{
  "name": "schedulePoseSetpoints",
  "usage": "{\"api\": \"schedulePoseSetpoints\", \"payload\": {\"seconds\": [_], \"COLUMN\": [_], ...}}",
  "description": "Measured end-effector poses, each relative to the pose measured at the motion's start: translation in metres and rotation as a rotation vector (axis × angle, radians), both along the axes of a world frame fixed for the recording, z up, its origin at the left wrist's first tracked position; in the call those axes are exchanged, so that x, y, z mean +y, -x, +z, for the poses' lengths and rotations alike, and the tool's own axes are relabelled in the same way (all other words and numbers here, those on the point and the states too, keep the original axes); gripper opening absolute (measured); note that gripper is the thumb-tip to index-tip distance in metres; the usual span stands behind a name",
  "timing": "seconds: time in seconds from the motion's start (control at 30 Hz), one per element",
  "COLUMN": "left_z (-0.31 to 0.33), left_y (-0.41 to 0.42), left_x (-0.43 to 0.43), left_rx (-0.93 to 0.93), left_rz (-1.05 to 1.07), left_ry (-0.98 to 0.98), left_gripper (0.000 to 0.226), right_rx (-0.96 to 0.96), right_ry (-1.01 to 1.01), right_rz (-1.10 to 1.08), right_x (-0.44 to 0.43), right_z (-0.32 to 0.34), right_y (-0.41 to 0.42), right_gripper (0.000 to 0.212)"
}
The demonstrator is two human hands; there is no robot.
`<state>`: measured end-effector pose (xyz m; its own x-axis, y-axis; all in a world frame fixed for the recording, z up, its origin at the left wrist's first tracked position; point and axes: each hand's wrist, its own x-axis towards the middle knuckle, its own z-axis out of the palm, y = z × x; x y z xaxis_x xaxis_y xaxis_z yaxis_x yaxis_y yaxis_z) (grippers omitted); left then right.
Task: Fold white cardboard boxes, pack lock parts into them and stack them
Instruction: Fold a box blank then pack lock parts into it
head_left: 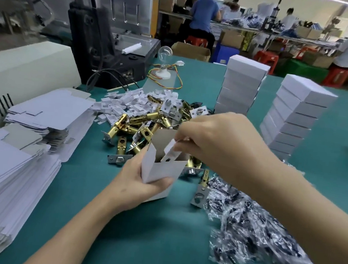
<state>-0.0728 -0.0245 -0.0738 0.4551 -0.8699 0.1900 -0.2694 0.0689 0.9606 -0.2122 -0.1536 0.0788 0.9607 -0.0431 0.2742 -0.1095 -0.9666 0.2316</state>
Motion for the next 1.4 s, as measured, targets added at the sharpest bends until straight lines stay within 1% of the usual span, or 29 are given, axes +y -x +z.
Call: {"api": "schedulePoseSetpoints", "payload": {"seconds": [0.07,0.17,0.3,0.37,0.43,0.5,0.57,0.63,0.67,0.73,0.77,0.8,0.83,0.87,0.9,0.93,1.0,1.07,1.13,1.2,1.33,1.4], "left_z": [0.001,0.001,0.002,0.003,0.003,0.003,0.003,0.002,0.001,0.0,0.0,0.0,0.001,0.001,0.001,0.001,0.001,0.001,0.001,0.001,0.001,0.001], "left_y": [0.001,0.0,0.002,0.003,0.004,0.005,0.005,0.005,0.004,0.005,0.006,0.006,0.007,0.007,0.007,0.007,0.007,0.007,0.006,0.005,0.005,0.005], "left_x": [0.002,0.004,0.004,0.004,0.002,0.001,0.001,0.001,0.0,0.0,0.0,-0.001,-0.001,-0.001,-0.002,-0.002,-0.003,-0.003,-0.003,-0.003,-0.003,-0.003], "left_rx": [-0.006,0.012,0.007,0.029,0.059,0.094,0.124,0.152,0.167,0.186,0.187,0.183,0.178,0.174,0.174,0.175,0.181,0.187,0.194,0.193,0.2,0.2], "left_rz": [0.005,0.018,-0.009,-0.022,-0.047,-0.068,-0.061,-0.037,-0.03,-0.033,-0.037,-0.044,-0.049,-0.056,-0.062,-0.067,-0.069,-0.068,-0.074,-0.08,-0.083,-0.08], "left_ry": [-0.007,-0.016,-0.005,0.0,0.021,0.05,0.047,0.028,0.019,0.014,0.014,0.014,0.012,0.01,0.009,0.008,0.003,-0.003,-0.007,-0.006,-0.016,-0.022], "left_gripper": [0.043,0.05,0.05,0.052,0.052,0.052,0.05,0.046,0.045,0.042,0.041,0.04,0.038,0.038,0.037,0.037,0.04,0.041,0.037,0.038,0.038,0.037], "right_rx": [0.018,0.05,0.167,0.2,0.246,0.299,0.312,0.25,0.191,0.004,-0.12,-0.232,-0.307,-0.332,-0.298,-0.211,0.022,0.205,0.331,0.39,0.373,0.351], "right_ry": [0.04,0.055,0.027,0.058,0.086,0.075,0.055,-0.041,-0.152,-0.431,-0.532,-0.581,-0.582,-0.552,-0.504,-0.45,-0.363,-0.297,-0.244,-0.217,-0.251,-0.27], "right_rz": [-0.021,-0.069,-0.037,-0.032,-0.051,-0.06,-0.043,0.007,0.042,0.092,0.081,0.031,-0.057,-0.174,-0.299,-0.415,-0.582,-0.678,-0.744,-0.776,-0.805,-0.807], "right_x": [0.005,0.007,0.019,0.024,0.026,0.027,0.026,0.022,0.018,0.002,-0.012,-0.03,-0.051,-0.074,-0.097,-0.119,-0.156,-0.179,-0.191,-0.196,-0.203,-0.202], "right_z": [0.002,0.011,0.014,0.009,0.001,-0.008,-0.013,-0.012,-0.009,0.0,0.003,0.006,0.007,0.007,0.005,0.0,-0.016,-0.037,-0.056,-0.07,-0.09,-0.091], "right_y": [-0.009,-0.021,-0.028,-0.031,-0.036,-0.04,-0.04,-0.033,-0.028,-0.018,-0.015,-0.014,-0.015,-0.016,-0.017,-0.017,-0.017,-0.016,-0.014,-0.014,-0.016,-0.017], "right_gripper": [0.03,0.023,0.018,0.014,0.013,0.015,0.017,0.019,0.019,0.016,0.015,0.014,0.014,0.015,0.017,0.02,0.024,0.025,0.024,0.023,0.03,0.019]}}
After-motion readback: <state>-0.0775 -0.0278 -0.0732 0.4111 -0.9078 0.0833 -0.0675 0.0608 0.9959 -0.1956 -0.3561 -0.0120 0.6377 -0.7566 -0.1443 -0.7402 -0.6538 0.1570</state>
